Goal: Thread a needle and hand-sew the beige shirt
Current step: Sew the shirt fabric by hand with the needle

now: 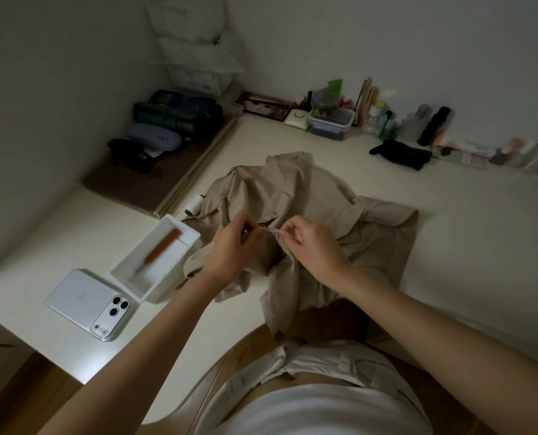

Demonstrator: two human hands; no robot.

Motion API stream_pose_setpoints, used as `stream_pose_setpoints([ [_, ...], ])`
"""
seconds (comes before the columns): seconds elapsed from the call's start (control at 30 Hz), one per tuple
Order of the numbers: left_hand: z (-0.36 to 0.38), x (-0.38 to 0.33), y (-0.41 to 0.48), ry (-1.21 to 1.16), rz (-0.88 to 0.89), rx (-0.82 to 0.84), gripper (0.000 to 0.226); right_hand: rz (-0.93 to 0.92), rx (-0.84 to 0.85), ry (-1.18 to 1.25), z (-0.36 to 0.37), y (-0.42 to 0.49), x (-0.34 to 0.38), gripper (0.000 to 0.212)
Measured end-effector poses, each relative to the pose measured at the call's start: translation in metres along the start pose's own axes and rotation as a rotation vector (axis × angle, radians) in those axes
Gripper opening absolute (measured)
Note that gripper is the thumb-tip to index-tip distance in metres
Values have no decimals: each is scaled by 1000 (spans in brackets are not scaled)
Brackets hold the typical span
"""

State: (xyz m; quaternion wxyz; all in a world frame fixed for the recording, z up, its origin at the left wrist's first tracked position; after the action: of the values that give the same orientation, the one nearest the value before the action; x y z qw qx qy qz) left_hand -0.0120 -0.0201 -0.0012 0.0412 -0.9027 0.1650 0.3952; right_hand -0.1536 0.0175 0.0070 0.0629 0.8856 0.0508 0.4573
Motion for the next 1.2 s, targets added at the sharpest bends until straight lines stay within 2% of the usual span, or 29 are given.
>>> stream_pose_setpoints([
  [0.3,-1,3,2,26,-12,2,7,69,-33,-55,1,2,-10,19],
  [0.43,0,5,4,38,-9,6,7,87,61,-124,10,-3,-9,24],
  [0.57,1,3,5,23,10,3,7,0,141,-238,22,-20,4,24],
  [0.7,4,3,3,7,20,4,8,-44,221,-232,27,-26,10,25],
  [0.8,1,1,1,-22,32,-4,7,0,124,-113,19,-20,9,26],
  [0.93,0,-4,-1,-46,63,2,7,83,43,-34,11,-7,3,41],
  [0.97,0,-5,-1,-48,70,7,7,89,49,-44,12,-4,0,40],
  [1.1,0,-2,-1,-30,87,16,5,72,39,-29,12,4,-9,14],
  [1.2,3,2,0,11,72,43,12,49,8,-18,8,4,-10,11],
])
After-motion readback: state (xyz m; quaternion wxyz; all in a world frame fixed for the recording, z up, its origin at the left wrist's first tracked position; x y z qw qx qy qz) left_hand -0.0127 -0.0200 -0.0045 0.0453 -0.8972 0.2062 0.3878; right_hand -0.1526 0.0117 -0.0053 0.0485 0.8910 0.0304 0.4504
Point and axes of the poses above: each hand's wrist, its own y-axis towards the middle knuckle, its own z-axis out of the palm, x = y × z, the point moved 7 cm from there along y, towards the middle knuckle, and after that the axes turned 4 degrees about y, right-handed, at the moved point
